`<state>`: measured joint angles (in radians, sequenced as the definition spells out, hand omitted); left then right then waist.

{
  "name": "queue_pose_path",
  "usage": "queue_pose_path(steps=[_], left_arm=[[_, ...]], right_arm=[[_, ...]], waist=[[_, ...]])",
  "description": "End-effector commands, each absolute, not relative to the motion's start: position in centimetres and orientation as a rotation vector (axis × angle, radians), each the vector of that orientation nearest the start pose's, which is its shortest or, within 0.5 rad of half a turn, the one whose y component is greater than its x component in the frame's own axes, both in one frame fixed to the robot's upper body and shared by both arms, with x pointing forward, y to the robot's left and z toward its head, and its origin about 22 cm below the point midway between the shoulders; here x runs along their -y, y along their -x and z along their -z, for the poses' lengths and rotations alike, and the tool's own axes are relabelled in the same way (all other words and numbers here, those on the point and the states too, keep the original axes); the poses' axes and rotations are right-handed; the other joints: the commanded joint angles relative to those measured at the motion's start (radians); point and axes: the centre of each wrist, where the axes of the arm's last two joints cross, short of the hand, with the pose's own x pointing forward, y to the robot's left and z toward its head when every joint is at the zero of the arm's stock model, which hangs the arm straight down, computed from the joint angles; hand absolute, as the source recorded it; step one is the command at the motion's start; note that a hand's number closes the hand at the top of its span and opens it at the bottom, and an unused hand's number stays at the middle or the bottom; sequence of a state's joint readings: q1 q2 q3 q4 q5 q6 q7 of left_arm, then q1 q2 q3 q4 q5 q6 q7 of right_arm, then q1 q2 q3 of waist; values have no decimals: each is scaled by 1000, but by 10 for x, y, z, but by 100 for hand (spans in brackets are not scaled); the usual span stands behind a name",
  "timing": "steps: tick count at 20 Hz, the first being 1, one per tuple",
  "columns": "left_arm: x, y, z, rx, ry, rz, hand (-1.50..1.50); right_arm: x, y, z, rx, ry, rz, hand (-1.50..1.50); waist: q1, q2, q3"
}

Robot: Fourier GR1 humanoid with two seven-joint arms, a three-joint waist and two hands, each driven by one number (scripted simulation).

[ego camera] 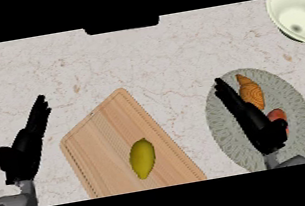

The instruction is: Pick the croissant from the placemat and place it in the bowl

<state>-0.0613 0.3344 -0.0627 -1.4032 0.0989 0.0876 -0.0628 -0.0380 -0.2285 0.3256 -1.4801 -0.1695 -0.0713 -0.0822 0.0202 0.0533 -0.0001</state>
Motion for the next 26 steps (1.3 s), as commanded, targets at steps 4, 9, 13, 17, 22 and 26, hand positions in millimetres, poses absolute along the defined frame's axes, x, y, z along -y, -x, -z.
queue_pose_path(steps=[4, 9, 13, 17, 22, 26], left_arm=[[-254, -274, -18, 1588, -163, 152, 0], [-244, -265, -8, 1570, -85, 87, 0], [-234, -275, -31, 1598, -90, 91, 0], [-215, -271, -18, 1590, -83, 100, 0], [-218, -274, -24, 1586, -85, 93, 0], [-218, -273, -31, 1603, -76, 105, 0]], right_arm=[[215, -271, 13, 1399, 179, -440, 150], [271, -274, -2, 1569, 817, -368, -150], [216, -237, 25, 1806, 740, -160, -150], [205, -225, 8, 1925, 817, -174, -150], [196, -221, -24, 1768, 1001, -223, -150], [188, -234, -66, 1628, 1043, -252, -150]], waist=[[-9, -51, 0], [-61, -68, -4], [-42, -60, 3], [-33, -57, 0], [-35, -59, -4], [-27, -58, -3]])
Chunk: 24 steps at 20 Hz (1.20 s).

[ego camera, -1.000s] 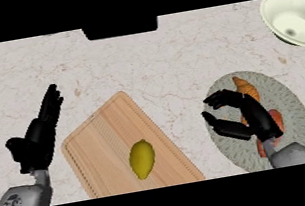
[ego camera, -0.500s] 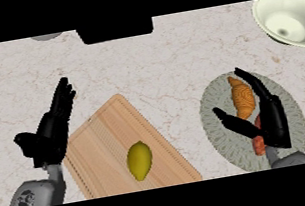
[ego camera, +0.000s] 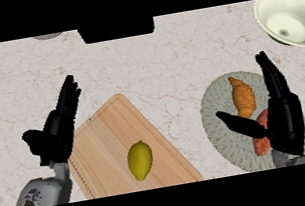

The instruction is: Pick the croissant from the placemat and place it in the bowl

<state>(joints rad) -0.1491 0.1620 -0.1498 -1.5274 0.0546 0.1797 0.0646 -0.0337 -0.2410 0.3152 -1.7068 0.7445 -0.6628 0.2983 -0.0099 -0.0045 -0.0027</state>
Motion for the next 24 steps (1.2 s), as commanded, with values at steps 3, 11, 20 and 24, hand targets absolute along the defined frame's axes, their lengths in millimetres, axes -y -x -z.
queue_pose_path(steps=[3, 11, 20, 24], left_arm=[[-218, -271, -36, 1592, -69, 99, 0], [-210, -287, -31, 1609, -76, 115, 0], [-220, -281, -39, 1590, -49, 90, 0], [-206, -271, -24, 1598, -73, 104, 0]], right_arm=[[201, -234, -99, 1527, 1013, -314, -150], [189, -277, -98, 1207, 932, -366, -150], [201, -260, -75, 1140, 843, -405, -150], [218, -244, -69, 1170, 839, -402, -150]], waist=[[2, -1, 1], [11, 6, 2], [9, 4, 3], [6, 4, 3]])
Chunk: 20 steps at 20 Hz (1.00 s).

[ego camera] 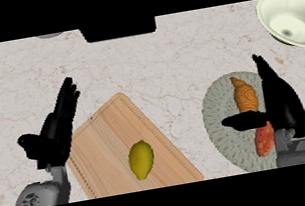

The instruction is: Pick the croissant from the placemat and place it in the bowl

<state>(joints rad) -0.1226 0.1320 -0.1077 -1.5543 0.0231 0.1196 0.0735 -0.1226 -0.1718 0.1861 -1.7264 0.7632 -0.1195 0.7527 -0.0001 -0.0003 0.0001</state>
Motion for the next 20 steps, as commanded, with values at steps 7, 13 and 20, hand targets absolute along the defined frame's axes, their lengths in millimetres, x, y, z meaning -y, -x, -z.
queue_pose_path(steps=[7, 13, 20], left_arm=[[-223, -269, -40, 1581, -72, 97, 0], [-227, -273, -35, 1593, -62, 102, 0], [-229, -283, -27, 1597, -47, 116, 0]], right_arm=[[214, -241, -71, 1267, 756, -330, -150], [228, -246, -44, 1261, 711, -281, -150], [227, -253, -28, 1261, 681, -246, -150]], waist=[[1, -1, 0], [1, 0, 0], [-1, 1, 0]])
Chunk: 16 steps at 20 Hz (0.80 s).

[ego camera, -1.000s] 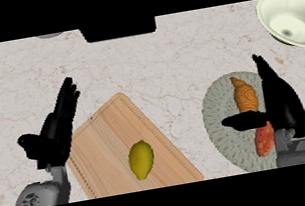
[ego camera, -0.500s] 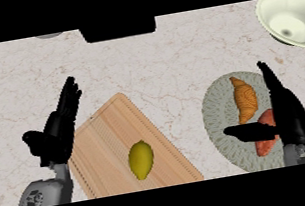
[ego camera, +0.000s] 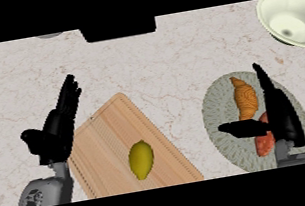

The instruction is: Pick the croissant from the placemat and place it in the bowl

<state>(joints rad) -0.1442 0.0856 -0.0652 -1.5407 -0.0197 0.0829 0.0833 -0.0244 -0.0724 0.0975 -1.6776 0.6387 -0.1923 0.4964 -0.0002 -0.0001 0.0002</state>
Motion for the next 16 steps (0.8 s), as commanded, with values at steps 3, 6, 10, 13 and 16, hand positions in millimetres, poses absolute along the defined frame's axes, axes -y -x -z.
queue_pose_path(steps=[3, 6, 10, 13, 16], left_arm=[[-212, -278, -33, 1592, -50, 106, 0], [-223, -271, -33, 1594, -68, 91, 0], [-222, -266, -12, 1587, -70, 110, 0], [-222, -290, -26, 1593, -67, 115, 0], [-213, -273, -25, 1591, -43, 111, 0]], right_arm=[[215, -255, -7, 1248, 665, -240, -150], [228, -247, 2, 1248, 680, -240, -150], [238, -266, 6, 1258, 685, -233, -150], [261, -255, 32, 1163, 778, -282, -150], [238, -255, 34, 1122, 843, -317, -150]], waist=[[1, 0, 0], [0, 0, 0], [1, 0, 0], [-3, 2, 0], [0, 0, 0]])
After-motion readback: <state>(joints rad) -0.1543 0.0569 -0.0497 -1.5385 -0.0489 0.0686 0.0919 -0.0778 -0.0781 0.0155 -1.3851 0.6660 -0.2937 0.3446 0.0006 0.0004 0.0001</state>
